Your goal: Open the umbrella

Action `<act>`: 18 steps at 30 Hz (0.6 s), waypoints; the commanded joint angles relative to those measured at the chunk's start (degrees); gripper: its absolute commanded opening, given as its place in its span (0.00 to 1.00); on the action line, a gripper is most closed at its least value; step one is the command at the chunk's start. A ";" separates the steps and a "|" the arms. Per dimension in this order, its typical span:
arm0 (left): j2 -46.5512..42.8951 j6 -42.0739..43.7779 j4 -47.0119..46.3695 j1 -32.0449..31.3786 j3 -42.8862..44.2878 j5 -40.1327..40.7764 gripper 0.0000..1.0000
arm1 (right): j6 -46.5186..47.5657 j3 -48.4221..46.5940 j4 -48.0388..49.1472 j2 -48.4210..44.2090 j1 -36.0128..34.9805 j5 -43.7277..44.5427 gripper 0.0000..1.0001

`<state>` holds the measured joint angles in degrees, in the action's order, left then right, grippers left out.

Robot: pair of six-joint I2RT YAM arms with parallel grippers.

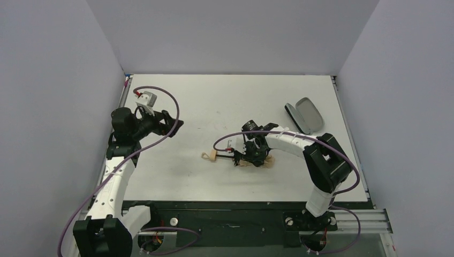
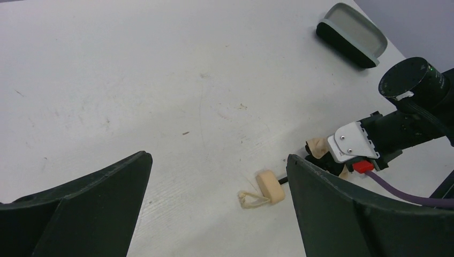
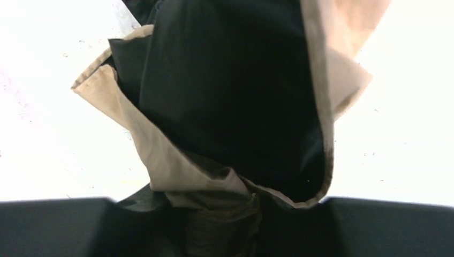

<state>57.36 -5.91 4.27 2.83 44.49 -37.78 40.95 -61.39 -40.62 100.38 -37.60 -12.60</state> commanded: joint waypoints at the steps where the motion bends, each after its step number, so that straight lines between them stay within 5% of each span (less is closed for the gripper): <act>1: 1.00 -3.27 -1.65 0.67 3.00 -2.71 0.97 | -1.01 1.82 3.79 0.64 0.56 3.39 0.00; 5: 3.39 -3.22 2.33 1.80 5.97 -5.48 0.97 | -5.74 0.01 7.54 -6.88 2.82 0.10 0.00; 11: 7.41 -23.85 -9.86 1.67 6.86 -10.91 0.97 | -13.41 -3.30 13.63 -15.83 2.47 -4.92 0.00; 18: 9.91 -35.86 -14.72 -2.12 7.92 -11.06 0.97 | -14.68 -8.14 14.69 -17.82 -2.02 -1.12 0.00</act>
<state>67.26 -31.57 -3.01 2.66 49.43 -47.09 28.77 -65.87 -30.83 84.73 -37.15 -14.39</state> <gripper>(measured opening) 0.970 0.391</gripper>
